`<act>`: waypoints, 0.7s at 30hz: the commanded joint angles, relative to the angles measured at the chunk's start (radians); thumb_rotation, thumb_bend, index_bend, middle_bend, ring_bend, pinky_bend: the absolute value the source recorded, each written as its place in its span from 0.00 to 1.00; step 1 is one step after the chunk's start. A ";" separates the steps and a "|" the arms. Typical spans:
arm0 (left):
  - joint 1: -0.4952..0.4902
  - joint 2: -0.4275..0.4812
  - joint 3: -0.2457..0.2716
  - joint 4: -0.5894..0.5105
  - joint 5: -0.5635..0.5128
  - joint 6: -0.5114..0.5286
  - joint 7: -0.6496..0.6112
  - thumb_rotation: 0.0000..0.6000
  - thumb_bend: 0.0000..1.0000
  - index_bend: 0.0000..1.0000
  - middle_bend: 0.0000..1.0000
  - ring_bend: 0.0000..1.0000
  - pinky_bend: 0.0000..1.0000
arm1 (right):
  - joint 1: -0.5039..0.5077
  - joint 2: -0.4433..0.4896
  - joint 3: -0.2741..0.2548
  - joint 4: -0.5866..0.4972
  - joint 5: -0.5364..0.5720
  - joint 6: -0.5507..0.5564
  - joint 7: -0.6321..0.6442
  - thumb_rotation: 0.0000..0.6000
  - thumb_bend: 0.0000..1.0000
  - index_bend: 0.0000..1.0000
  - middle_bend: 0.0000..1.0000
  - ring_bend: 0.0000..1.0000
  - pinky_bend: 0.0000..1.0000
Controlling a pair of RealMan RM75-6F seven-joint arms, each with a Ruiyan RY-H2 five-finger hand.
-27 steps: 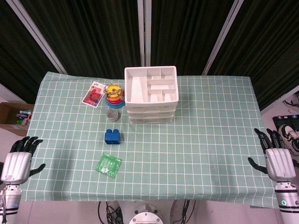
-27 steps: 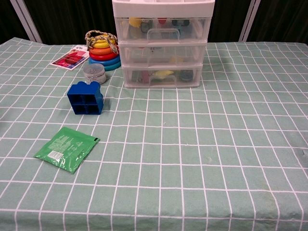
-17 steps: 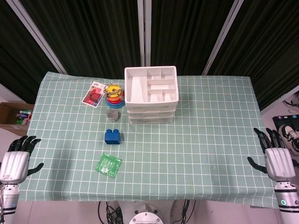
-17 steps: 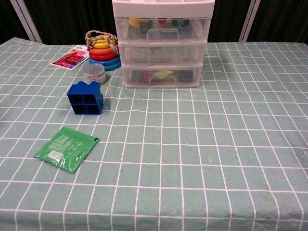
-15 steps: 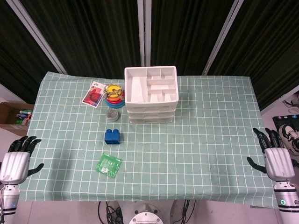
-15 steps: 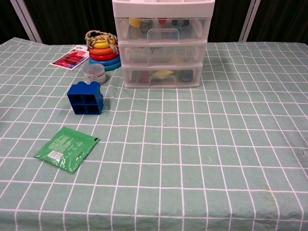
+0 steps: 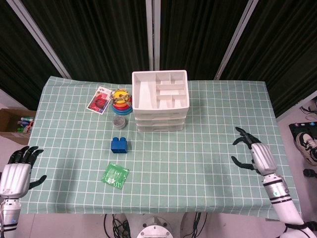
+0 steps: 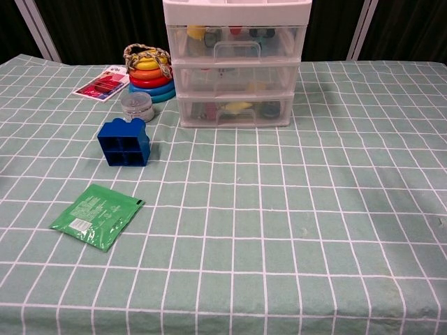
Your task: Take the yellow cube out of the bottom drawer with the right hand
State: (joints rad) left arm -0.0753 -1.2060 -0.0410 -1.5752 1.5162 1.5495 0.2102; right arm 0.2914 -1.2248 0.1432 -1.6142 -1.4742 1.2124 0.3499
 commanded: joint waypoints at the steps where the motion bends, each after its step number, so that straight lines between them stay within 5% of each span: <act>1: 0.003 0.000 0.002 0.002 -0.002 0.001 -0.004 1.00 0.06 0.24 0.19 0.14 0.20 | 0.119 -0.084 0.063 -0.018 0.112 -0.188 0.196 1.00 0.31 0.13 0.51 0.35 0.41; 8: 0.003 -0.005 0.002 0.016 -0.011 -0.010 -0.014 1.00 0.06 0.24 0.19 0.14 0.20 | 0.250 -0.159 0.130 -0.007 0.280 -0.451 0.374 1.00 0.42 0.16 0.72 0.65 0.68; 17: -0.008 -0.010 -0.006 0.037 -0.020 -0.030 -0.028 1.00 0.06 0.24 0.19 0.14 0.20 | 0.365 -0.237 0.251 0.030 0.537 -0.743 0.580 1.00 0.52 0.15 0.82 0.79 0.82; 21: -0.014 -0.013 -0.009 0.046 -0.023 -0.040 -0.034 1.00 0.06 0.24 0.19 0.14 0.20 | 0.417 -0.284 0.266 0.097 0.598 -0.803 0.578 1.00 0.57 0.12 0.83 0.80 0.83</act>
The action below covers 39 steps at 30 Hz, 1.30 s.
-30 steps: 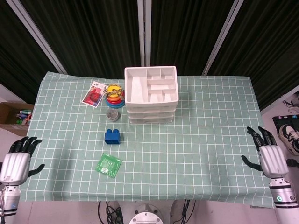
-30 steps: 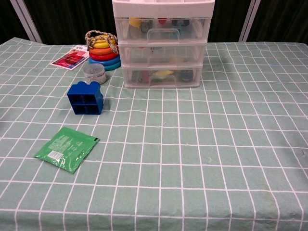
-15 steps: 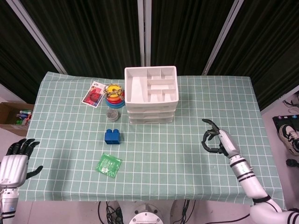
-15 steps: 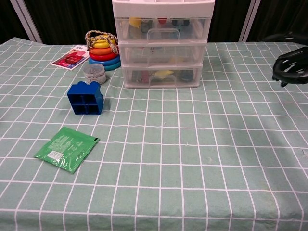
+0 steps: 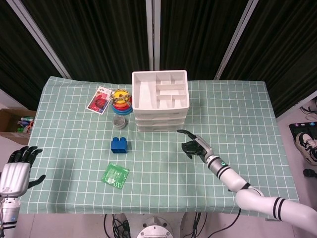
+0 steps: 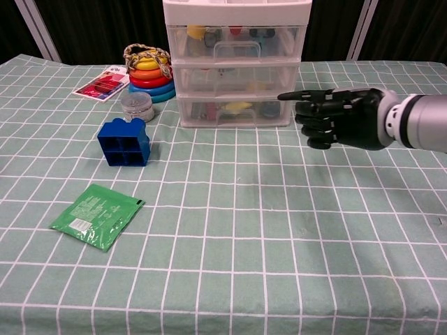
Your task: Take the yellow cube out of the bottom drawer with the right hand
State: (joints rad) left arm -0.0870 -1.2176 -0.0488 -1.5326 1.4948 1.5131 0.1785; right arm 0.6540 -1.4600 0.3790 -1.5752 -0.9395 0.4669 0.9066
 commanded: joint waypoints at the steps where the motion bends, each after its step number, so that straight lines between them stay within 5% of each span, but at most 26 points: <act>1: -0.004 -0.002 -0.001 0.006 -0.002 -0.006 -0.003 1.00 0.06 0.24 0.19 0.14 0.20 | 0.066 -0.061 0.033 0.072 0.079 -0.068 0.021 1.00 0.58 0.12 0.83 0.80 0.83; 18: -0.009 -0.002 -0.005 0.029 -0.018 -0.021 -0.025 1.00 0.06 0.24 0.19 0.14 0.20 | 0.209 -0.231 0.096 0.299 0.316 -0.251 0.022 1.00 0.62 0.12 0.82 0.80 0.83; 39: -0.013 0.000 -0.008 0.037 -0.024 -0.026 -0.032 1.00 0.06 0.24 0.19 0.14 0.20 | 0.305 -0.296 0.065 0.416 0.474 -0.237 -0.046 1.00 0.62 0.10 0.82 0.80 0.83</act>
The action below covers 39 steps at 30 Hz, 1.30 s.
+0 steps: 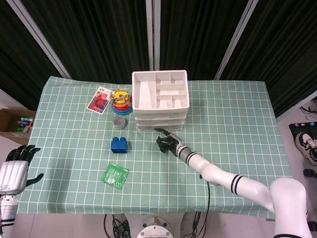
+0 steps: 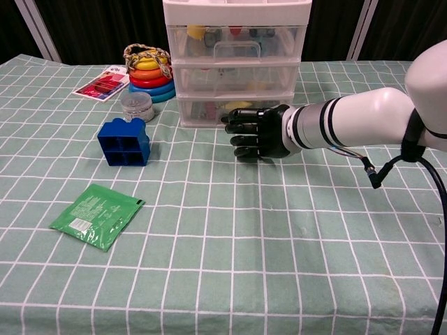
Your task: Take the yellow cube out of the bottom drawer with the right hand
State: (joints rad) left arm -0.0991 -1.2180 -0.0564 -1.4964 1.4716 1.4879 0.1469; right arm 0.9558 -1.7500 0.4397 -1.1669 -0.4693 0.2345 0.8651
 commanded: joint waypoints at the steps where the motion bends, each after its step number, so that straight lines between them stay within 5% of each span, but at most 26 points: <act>1: -0.001 0.000 -0.001 0.001 -0.001 -0.001 0.000 1.00 0.06 0.24 0.19 0.14 0.20 | 0.005 -0.010 0.010 0.013 0.004 -0.010 -0.008 1.00 0.62 0.10 0.82 0.80 0.83; 18: -0.002 0.004 0.001 0.000 -0.004 -0.003 -0.002 1.00 0.06 0.24 0.19 0.14 0.20 | 0.035 -0.023 0.008 0.037 0.034 -0.007 -0.066 1.00 0.62 0.19 0.82 0.80 0.83; 33: -0.001 0.005 0.001 -0.005 0.000 0.003 0.000 1.00 0.06 0.24 0.19 0.14 0.20 | -0.004 0.045 -0.024 -0.073 0.054 -0.014 -0.095 1.00 0.62 0.20 0.82 0.80 0.83; 39: -0.006 0.005 -0.002 -0.012 0.002 0.000 0.007 1.00 0.06 0.24 0.19 0.14 0.20 | -0.039 0.085 -0.017 -0.141 0.032 -0.026 -0.105 1.00 0.62 0.05 0.81 0.80 0.83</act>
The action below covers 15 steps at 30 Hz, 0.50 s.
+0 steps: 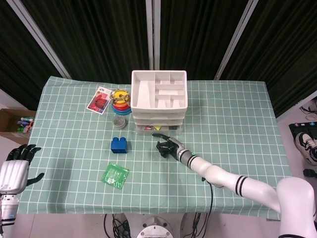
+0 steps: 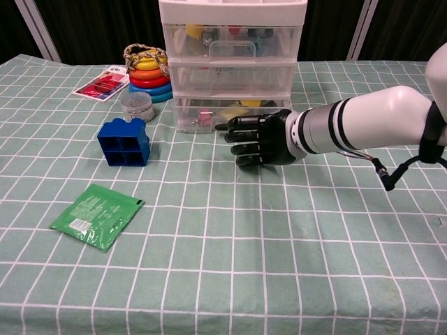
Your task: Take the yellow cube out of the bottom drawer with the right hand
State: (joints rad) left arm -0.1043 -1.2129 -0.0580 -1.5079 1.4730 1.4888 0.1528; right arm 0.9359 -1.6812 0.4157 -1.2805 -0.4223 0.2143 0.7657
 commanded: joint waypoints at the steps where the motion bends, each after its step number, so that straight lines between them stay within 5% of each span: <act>1: -0.002 0.000 -0.001 -0.001 0.002 -0.001 0.004 1.00 0.06 0.24 0.19 0.14 0.20 | -0.034 0.025 0.015 -0.049 -0.028 -0.008 -0.008 1.00 0.62 0.02 0.80 0.79 0.83; 9: -0.007 0.005 -0.005 -0.012 0.002 -0.002 0.014 1.00 0.06 0.24 0.19 0.14 0.20 | -0.171 0.130 0.067 -0.259 -0.223 0.052 -0.106 1.00 0.62 0.00 0.79 0.79 0.83; 15: -0.013 0.008 -0.009 -0.019 0.004 -0.002 0.018 1.00 0.06 0.24 0.19 0.14 0.20 | -0.165 0.233 -0.003 -0.340 -0.335 0.204 -0.285 1.00 0.62 0.00 0.79 0.79 0.83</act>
State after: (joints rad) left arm -0.1174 -1.2050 -0.0667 -1.5271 1.4777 1.4872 0.1712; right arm 0.7689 -1.5012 0.4507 -1.5822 -0.7153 0.3443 0.5632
